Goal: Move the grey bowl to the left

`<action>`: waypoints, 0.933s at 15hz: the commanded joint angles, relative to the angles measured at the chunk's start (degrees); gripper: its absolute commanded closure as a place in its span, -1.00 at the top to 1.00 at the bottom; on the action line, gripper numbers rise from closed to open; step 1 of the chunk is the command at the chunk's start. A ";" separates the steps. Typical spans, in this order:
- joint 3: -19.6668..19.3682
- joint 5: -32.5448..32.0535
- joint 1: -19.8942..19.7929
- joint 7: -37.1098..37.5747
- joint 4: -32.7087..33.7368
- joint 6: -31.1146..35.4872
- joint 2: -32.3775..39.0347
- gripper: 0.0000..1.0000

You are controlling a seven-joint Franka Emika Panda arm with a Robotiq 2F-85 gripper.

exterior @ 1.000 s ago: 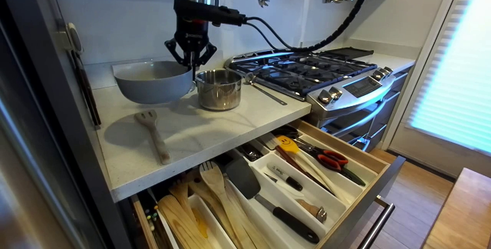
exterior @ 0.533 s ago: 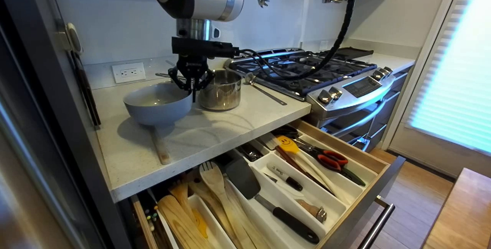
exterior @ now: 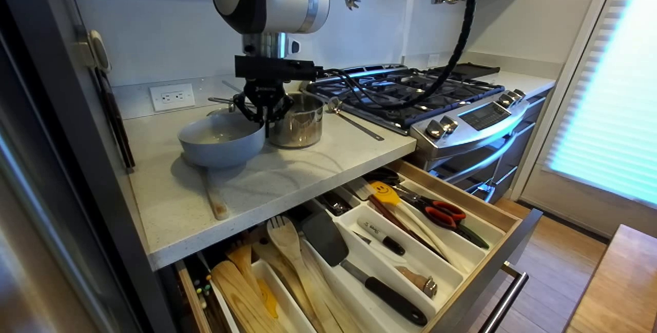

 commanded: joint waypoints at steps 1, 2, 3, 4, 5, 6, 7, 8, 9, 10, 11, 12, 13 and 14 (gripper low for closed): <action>-2.30 -1.00 0.70 4.50 -0.35 1.30 -0.39 -0.96; -2.73 -1.09 0.76 5.25 -0.33 1.46 -0.35 -0.96; -3.06 -1.12 0.76 5.88 -0.22 1.53 -0.23 -0.96; -3.36 -1.25 0.76 6.53 -0.16 1.49 -0.18 -0.96; -3.56 -1.36 0.76 7.08 -0.16 1.51 -0.14 -0.96; -3.70 -1.49 0.77 7.60 -0.06 1.42 -0.06 -0.96; -3.74 -1.57 0.75 7.96 0.02 1.37 -0.01 -0.96; -3.84 -1.66 0.74 8.43 0.10 1.39 0.10 -0.96; -3.97 -1.75 0.69 8.90 0.06 1.49 0.13 -0.96; -4.20 -1.93 0.68 9.61 0.06 1.59 0.17 -0.96; -4.62 -2.18 0.65 10.36 0.12 1.62 0.23 -0.96; -4.97 -2.31 0.49 11.24 0.11 1.65 0.20 -0.96; -5.22 -2.25 0.19 11.97 0.08 1.72 0.12 -0.96; -5.60 -2.40 0.08 12.78 0.20 1.77 0.26 -0.96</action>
